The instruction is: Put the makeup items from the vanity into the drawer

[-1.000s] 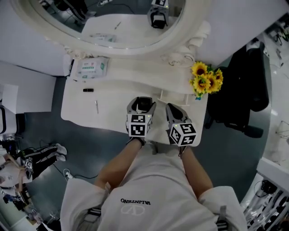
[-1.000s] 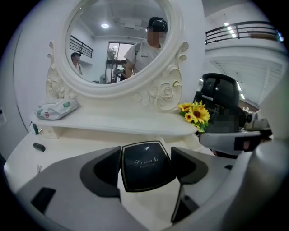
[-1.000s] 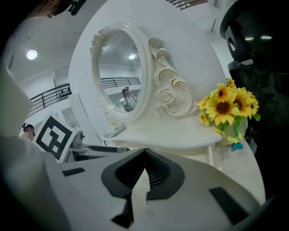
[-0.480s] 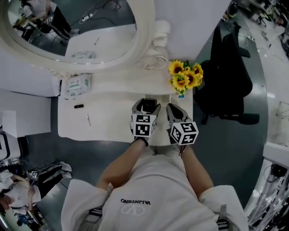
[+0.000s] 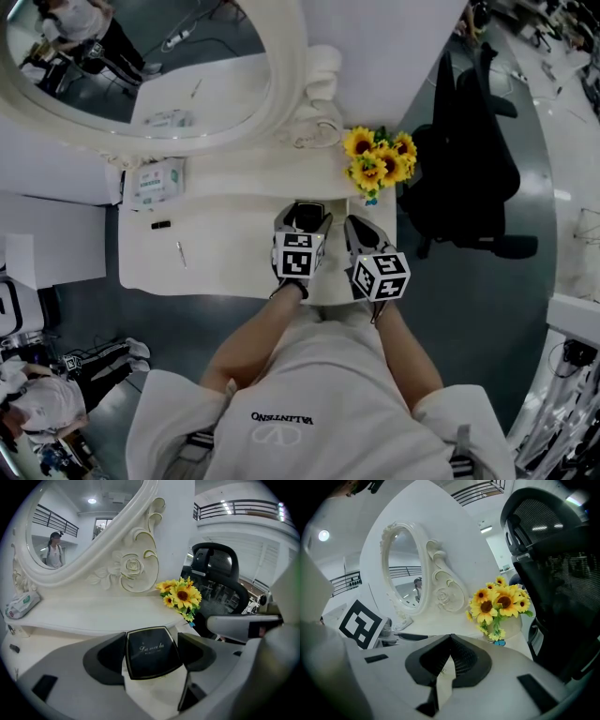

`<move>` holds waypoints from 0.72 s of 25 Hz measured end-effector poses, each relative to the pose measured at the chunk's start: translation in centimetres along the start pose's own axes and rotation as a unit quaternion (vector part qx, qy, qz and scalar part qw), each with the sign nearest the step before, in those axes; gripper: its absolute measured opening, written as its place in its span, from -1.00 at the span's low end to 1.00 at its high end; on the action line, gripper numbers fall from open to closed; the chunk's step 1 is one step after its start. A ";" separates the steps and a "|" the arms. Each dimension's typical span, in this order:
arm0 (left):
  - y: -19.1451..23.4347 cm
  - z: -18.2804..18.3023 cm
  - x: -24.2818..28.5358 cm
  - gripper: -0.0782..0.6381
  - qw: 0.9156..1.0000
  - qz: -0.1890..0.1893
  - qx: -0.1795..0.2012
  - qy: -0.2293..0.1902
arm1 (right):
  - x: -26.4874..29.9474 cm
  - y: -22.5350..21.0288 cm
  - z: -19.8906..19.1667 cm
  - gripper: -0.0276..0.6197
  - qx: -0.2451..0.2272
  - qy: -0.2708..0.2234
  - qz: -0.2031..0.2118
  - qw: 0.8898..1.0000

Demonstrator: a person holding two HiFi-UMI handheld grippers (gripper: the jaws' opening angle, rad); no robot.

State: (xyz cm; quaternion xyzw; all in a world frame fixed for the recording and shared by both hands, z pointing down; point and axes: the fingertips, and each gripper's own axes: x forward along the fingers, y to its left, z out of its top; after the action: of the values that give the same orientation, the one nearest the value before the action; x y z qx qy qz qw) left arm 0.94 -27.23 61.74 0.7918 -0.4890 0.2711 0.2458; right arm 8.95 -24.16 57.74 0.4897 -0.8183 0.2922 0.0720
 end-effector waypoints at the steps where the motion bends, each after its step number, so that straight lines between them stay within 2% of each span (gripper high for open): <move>1: 0.0 0.0 0.1 0.19 1.000 0.000 -0.001 0.001 | 0.1 0.0 0.0 -0.88 -0.001 0.001 0.000 1.000; 13: -0.4 -0.2 0.9 0.19 1.000 -0.002 0.001 0.016 | 1.1 -0.5 -0.6 -0.88 -0.004 0.015 -0.001 1.000; 18: -0.3 -0.7 1.4 0.19 1.000 0.000 -0.016 0.024 | 1.1 -0.5 -0.6 -0.88 -0.004 0.015 0.000 1.000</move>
State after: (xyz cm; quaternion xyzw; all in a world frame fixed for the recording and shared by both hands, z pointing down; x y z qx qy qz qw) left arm 1.65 -27.56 63.15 0.7814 -0.4869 0.2821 0.2698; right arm 8.68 -24.87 58.86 0.4846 -0.8184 0.2966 0.0862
